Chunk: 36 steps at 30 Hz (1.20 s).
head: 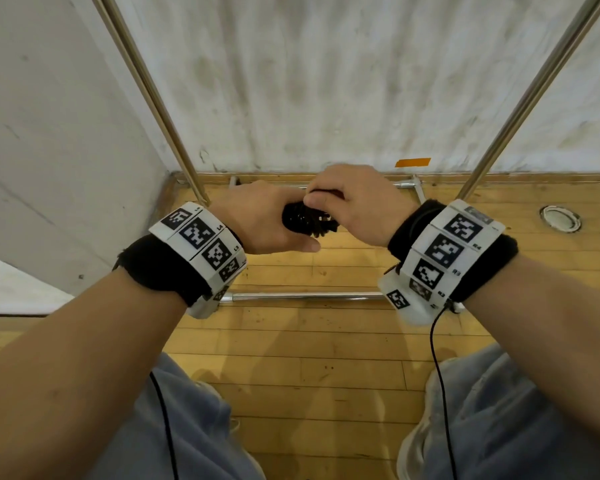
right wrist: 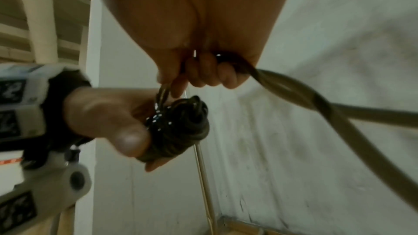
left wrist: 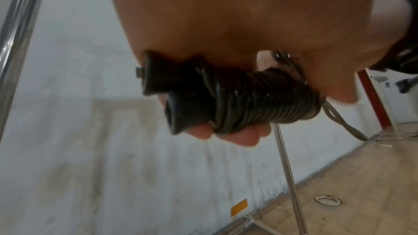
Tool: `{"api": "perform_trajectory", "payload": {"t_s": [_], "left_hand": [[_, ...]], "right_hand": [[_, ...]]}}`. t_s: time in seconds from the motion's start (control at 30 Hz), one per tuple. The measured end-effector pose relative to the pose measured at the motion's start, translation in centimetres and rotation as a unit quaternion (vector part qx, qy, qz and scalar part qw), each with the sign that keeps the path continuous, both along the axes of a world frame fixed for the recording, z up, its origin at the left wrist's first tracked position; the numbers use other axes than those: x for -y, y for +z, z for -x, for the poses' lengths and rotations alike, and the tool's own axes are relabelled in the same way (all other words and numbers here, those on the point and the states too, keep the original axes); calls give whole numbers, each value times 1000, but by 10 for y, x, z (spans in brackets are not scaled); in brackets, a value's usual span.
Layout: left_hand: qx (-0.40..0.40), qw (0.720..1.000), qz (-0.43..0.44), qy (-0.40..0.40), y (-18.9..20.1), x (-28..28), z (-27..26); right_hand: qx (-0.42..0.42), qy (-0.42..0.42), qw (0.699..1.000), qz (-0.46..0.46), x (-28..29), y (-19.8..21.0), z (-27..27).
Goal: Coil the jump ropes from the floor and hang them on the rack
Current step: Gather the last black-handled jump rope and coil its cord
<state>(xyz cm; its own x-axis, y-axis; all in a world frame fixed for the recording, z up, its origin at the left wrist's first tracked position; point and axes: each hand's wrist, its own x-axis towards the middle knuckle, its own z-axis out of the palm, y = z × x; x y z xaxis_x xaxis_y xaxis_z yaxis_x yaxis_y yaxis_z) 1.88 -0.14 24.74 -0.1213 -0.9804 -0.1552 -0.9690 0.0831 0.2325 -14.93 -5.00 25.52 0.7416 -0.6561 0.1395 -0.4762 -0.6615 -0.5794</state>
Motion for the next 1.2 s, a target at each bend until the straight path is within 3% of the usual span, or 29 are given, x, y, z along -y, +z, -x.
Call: {"api": "perform_trajectory", "payload": {"t_s": [0.17,0.27,0.43,0.6,0.77,0.97,1.2], "left_hand": [[-80,994,66,20,6,-10,3],[-163,982,90,35,12,-15,4],[-248,961,114,51,21,-22,10],[-312,938,141,63,28,-24,18],[-327,930,153,70,33,-26,23],[-294,945,113,89,24,-17,25],[-242,955,134,109,17,0,11]], "right_hand": [[95,-11,988,-118,1,2,0],[182,-28,964,-191,2,6,1],[258,-21,921,-292,1,9,3],[314,-33,883,-347,2,11,2],[345,-50,859,-375,4,9,0],[291,-171,865,-371,4,-10,-4],[193,-124,925,-302,-3,-17,-14]]}}
